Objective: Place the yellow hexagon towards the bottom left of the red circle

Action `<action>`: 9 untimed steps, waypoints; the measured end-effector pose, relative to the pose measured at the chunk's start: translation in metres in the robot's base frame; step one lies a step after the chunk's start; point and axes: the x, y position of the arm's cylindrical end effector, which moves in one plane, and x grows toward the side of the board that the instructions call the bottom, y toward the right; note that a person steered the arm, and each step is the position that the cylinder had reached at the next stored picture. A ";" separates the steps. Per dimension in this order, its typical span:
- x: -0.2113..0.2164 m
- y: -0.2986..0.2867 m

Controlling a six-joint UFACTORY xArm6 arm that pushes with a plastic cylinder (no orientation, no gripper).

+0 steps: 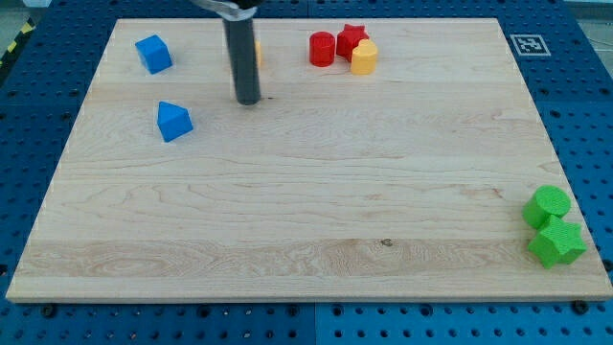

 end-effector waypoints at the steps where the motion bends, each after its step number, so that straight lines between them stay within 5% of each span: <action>1: 0.000 -0.002; 9: -0.091 -0.050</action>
